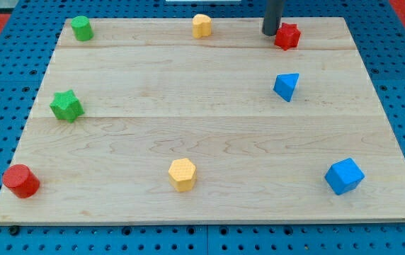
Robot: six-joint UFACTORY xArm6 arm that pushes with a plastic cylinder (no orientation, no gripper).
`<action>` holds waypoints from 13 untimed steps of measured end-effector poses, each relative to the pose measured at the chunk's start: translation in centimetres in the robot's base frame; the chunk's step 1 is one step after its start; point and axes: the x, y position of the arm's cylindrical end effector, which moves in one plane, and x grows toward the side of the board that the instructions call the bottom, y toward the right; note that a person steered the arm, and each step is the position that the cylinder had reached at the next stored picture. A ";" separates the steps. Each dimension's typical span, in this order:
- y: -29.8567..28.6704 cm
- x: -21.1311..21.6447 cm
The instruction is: Push the blue triangle into the red star
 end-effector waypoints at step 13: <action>2.5 4.7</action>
